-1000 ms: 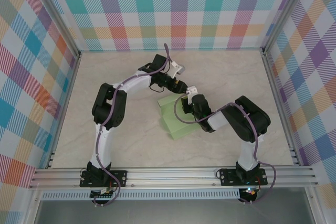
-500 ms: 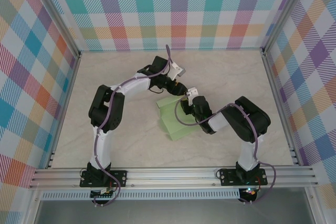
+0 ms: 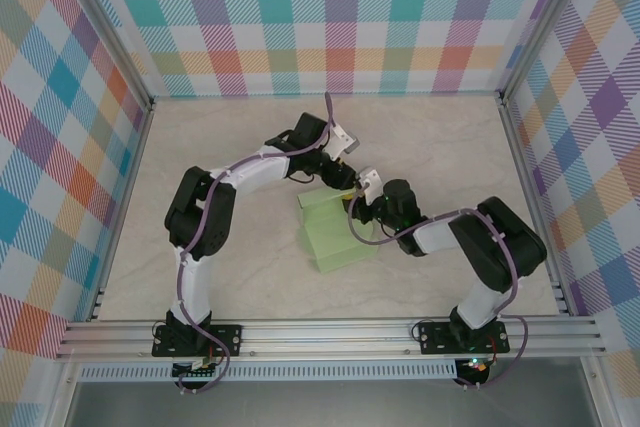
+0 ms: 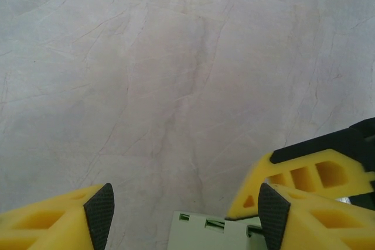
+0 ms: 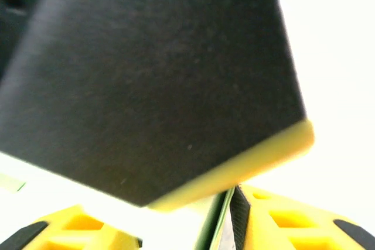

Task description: Fold the paper box

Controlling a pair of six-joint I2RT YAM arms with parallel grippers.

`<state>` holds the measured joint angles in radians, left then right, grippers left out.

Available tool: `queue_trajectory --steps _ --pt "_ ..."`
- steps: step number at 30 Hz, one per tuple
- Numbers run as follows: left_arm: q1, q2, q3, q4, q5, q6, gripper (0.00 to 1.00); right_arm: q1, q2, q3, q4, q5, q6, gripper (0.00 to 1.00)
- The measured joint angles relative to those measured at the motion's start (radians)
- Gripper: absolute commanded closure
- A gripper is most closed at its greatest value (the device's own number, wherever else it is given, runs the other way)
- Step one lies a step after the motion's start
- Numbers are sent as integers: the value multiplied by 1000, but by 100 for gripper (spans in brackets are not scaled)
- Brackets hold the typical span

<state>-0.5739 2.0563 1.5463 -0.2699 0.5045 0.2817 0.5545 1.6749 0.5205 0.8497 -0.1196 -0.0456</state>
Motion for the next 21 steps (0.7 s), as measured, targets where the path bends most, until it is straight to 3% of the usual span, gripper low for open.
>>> queue_trajectory --steps 9,21 --pt "-3 -17 -21 11 -19 3 32 -83 -156 -53 -130 -235 -100 56" --pt "-8 -17 -21 14 -28 3 32 -109 -81 -7 -184 -311 -126 55"
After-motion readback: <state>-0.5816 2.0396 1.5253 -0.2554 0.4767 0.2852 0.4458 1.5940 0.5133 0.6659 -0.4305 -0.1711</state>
